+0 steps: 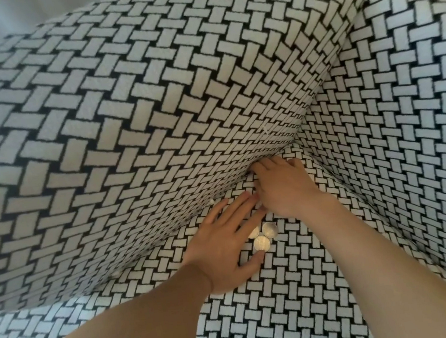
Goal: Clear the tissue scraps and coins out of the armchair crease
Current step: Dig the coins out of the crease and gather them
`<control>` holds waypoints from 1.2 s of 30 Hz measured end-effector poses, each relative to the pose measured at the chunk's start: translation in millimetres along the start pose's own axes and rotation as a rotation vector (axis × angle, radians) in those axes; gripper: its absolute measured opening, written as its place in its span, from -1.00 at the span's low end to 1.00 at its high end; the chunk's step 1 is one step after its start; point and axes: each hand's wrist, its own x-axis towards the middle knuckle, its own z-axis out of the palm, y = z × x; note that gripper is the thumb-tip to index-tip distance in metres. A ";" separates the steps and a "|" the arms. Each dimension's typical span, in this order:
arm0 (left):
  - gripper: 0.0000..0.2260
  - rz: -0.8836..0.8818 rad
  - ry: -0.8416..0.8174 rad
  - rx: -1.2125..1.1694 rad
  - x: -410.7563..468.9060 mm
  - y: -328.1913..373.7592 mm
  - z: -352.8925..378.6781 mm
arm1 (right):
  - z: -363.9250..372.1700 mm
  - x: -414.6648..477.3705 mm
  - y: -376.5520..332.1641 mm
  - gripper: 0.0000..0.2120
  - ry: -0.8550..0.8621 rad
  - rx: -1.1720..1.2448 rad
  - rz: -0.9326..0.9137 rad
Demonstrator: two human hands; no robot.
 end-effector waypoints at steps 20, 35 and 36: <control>-0.44 0.000 -0.041 0.006 0.3 -0.8 0.8 | 10.1 -0.2 -12.7 -0.54 -0.020 0.002 0.106; -0.46 0.012 -0.010 -0.015 0.9 -0.4 1.2 | 5.3 -0.8 -20.2 -0.61 0.026 -0.053 0.096; -0.45 0.009 -0.011 -0.014 0.6 -0.9 1.2 | 4.3 1.1 -20.5 -0.60 0.020 -0.058 0.094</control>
